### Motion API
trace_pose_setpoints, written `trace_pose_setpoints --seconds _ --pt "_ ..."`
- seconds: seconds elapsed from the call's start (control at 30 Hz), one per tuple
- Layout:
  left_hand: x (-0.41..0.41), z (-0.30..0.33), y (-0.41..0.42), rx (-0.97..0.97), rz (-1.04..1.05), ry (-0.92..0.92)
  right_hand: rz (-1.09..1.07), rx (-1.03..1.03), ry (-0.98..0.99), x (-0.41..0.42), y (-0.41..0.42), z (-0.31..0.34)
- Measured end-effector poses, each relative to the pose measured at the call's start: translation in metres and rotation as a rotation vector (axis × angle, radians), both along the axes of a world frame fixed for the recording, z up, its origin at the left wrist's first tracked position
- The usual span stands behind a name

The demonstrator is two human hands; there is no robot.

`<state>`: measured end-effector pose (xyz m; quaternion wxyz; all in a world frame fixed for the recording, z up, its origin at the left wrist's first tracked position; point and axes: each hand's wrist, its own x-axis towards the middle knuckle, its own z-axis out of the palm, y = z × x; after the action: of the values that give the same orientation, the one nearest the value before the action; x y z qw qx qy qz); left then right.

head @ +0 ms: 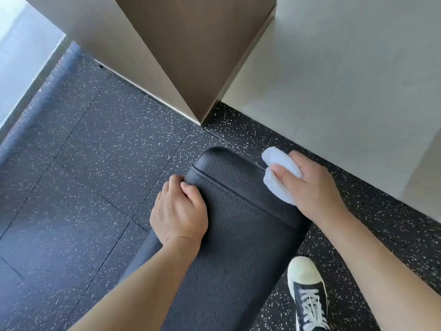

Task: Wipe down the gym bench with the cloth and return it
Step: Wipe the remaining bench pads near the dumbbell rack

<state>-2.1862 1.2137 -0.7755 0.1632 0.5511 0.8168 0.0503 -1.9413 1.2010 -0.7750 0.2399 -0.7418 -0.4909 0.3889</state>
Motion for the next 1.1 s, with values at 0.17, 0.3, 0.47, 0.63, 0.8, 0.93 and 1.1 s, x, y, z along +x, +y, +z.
trace_pose_setpoints --seconds 0.17,0.3,0.47,0.63,0.8,0.93,1.1 --pt "-0.001 -0.001 -0.002 0.031 -0.047 0.004 -0.330 0.206 -0.233 -0.025 -0.033 -0.005" --pt "-0.009 0.002 -0.008 0.062 -0.123 -0.119 -0.576 0.267 -0.267 -0.044 -0.069 -0.010" --pt "-0.052 0.010 -0.047 0.018 -0.546 -0.199 -0.747 0.282 -0.148 -0.080 -0.118 -0.006" --pt "-0.080 0.012 -0.131 0.085 -0.604 0.000 -0.825 0.288 -0.011 -0.121 -0.159 -0.003" --pt "-0.081 0.000 -0.137 0.162 -0.565 0.043 -0.880 0.279 0.113 -0.132 -0.187 -0.019" --pt "-0.080 0.000 -0.138 0.201 -0.585 0.037 -0.966 0.294 0.257 -0.101 -0.156 -0.028" --pt "-0.081 -0.004 -0.137 0.205 -0.580 0.073 -0.993 0.307 0.368 -0.063 -0.118 -0.041"
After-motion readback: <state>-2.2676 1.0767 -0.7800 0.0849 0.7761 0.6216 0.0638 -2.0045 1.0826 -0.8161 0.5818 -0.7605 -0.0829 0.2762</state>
